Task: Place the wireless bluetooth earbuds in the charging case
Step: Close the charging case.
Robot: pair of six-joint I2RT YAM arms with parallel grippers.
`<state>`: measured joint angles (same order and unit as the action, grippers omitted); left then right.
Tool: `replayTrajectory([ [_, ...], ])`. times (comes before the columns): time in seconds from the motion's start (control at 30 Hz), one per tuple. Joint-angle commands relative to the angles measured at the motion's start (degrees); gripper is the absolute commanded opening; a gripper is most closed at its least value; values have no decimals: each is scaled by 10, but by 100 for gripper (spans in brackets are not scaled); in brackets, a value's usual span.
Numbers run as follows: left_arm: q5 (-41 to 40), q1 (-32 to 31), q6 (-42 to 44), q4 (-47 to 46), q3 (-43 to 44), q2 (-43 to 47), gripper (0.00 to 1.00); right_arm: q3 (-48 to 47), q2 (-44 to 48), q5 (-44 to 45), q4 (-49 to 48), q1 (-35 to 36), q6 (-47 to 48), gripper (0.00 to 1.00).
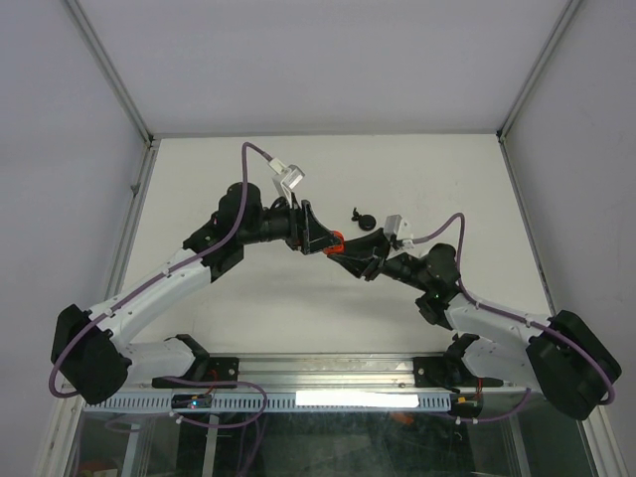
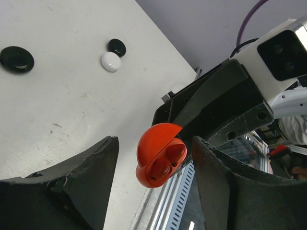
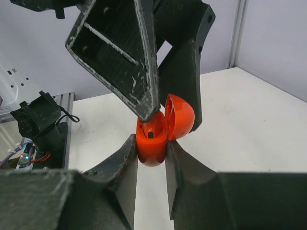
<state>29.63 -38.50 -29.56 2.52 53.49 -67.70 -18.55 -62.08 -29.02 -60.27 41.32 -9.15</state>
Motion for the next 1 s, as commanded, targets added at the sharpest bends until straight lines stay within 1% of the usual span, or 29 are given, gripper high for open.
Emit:
replayTrajectory([
  [0.0, 53, 5, -25, -54, -4, -10, 62, -22, -5, -10, -62, -4, -25, 0],
  [0.17, 81, 5, -31, -84, -11, -5, 52, -22, -16, -19, -64, -8, -38, 0],
  [0.23, 88, 5, -30, -96, -12, 1, 50, -21, -18, -24, -61, -11, -44, 0],
  [0.47, 118, 6, -30, -139, -23, 14, 48, -13, -17, -38, -37, -16, -68, 0],
  [0.7, 114, 11, -22, -149, -30, 28, 48, -9, -4, -55, 6, -23, -75, 0],
  [0.77, 101, 12, -13, -142, -30, 34, 50, -10, 2, -54, 23, -25, -81, 0],
  [0.83, 72, 13, 1, -120, -29, 40, 54, -14, 8, -45, 56, -28, -86, 0],
  [0.9, 26, 14, 24, -85, -23, 48, 57, -24, 18, -32, 117, -32, -89, 0],
  [0.97, -34, 15, 45, -44, -15, 61, 60, -38, 29, 3, 199, -35, -92, 0],
])
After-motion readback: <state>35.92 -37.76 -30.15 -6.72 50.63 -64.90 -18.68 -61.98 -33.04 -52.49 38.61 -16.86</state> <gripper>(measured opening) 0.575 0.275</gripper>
